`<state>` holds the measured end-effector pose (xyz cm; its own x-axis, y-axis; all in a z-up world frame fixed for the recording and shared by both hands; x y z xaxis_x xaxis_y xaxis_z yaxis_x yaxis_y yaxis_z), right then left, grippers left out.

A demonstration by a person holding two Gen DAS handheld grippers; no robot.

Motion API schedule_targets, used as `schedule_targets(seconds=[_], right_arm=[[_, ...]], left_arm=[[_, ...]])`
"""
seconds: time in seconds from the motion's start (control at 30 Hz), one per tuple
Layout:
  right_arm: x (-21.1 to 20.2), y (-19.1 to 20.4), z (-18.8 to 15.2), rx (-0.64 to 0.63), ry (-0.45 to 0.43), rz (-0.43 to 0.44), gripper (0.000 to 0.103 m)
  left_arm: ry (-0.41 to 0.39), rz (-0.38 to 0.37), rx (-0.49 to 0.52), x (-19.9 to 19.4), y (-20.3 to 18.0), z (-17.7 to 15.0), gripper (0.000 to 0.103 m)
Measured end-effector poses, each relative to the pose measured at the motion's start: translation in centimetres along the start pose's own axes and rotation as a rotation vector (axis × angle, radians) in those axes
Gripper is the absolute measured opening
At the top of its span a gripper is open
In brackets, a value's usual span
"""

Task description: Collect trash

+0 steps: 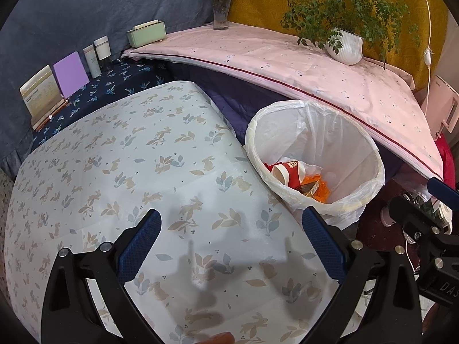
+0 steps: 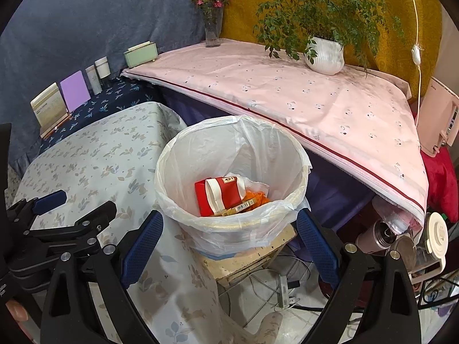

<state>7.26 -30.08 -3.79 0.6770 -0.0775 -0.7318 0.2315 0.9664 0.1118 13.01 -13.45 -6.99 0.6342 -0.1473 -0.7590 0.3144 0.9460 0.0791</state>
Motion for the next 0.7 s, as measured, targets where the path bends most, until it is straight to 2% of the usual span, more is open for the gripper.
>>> schedule_targets(seconds=[0.7], right_arm=[[0.37, -0.11, -0.52, -0.003, 0.017, -0.01, 0.09]], left_arm=[[-0.001, 0.0, 0.011, 0.15, -0.37, -0.14, 0.094]])
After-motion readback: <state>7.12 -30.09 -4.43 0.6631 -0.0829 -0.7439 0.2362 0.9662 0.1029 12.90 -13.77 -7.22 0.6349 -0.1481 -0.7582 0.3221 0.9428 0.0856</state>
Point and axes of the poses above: each gripper's, at about its wrist camera, not at the fingertips, and x roughly the way its jaws point, y to its left, z to its top, the point moved 3 cm from there along x, roughly the way its jaws point, and after that the axes turned 6 degrees about z, right-handed, at the moved point
